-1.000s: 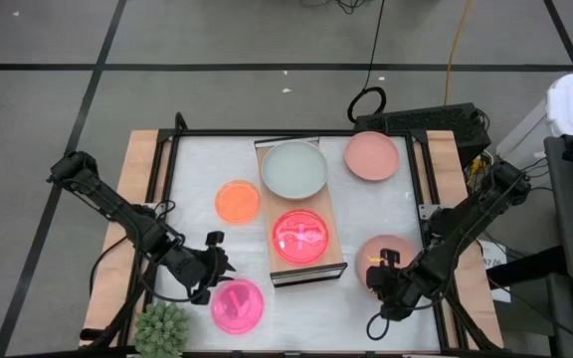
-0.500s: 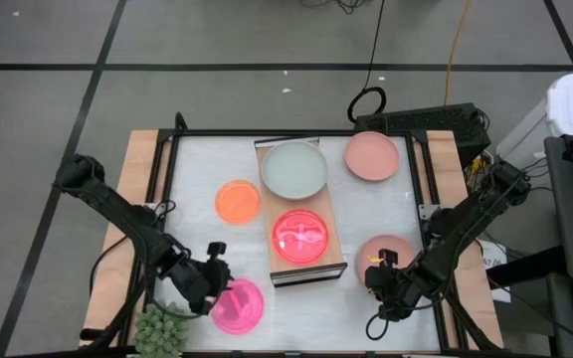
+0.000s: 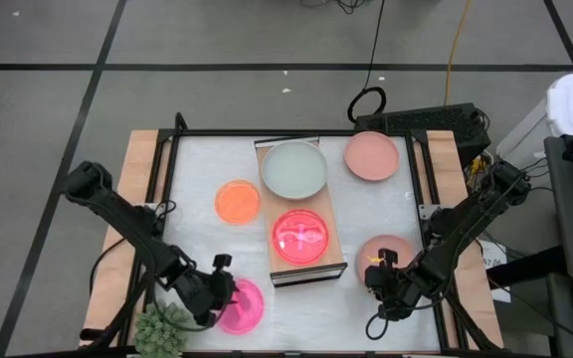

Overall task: Place and stack plates onto a shelf
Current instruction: Stack the pink plate on the pink plate on the shelf

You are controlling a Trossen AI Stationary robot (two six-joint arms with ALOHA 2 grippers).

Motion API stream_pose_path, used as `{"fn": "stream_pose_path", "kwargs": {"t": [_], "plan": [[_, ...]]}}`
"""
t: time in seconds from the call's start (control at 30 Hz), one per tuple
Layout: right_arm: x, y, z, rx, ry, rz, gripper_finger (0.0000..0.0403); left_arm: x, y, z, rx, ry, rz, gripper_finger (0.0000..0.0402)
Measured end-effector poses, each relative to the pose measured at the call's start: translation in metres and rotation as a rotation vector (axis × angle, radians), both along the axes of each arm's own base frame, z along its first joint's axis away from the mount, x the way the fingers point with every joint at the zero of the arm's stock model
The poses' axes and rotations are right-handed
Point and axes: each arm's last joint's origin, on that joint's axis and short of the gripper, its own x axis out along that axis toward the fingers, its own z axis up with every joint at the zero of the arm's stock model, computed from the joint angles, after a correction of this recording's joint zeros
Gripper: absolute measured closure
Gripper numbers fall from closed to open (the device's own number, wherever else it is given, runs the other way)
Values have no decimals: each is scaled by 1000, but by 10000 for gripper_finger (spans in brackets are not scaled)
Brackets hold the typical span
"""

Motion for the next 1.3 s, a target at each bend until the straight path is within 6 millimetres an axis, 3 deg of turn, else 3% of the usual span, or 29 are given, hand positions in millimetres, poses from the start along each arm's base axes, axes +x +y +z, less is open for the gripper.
{"fn": "stream_pose_path", "kwargs": {"t": [0.13, 0.3, 0.5, 0.77, 1.3], "plan": [[0, 0, 0, -15, -14, -4, 314, 2, -2, -11, 32, 31, 35, 227], [0, 0, 0, -13, -14, -3, 314, -1, 13, -18, 57, 134, 225, 197], [1, 1, 1, -4, -23, -1, 314, -3, 26, -23, 26, 225, 414, 195], [2, 1, 1, -7, -29, 14, 314, -2, 25, -24, 4, 229, 435, 195], [2, 2, 2, -6, -38, 23, 314, 0, 30, -37, -121, 458, 544, 195]]}}
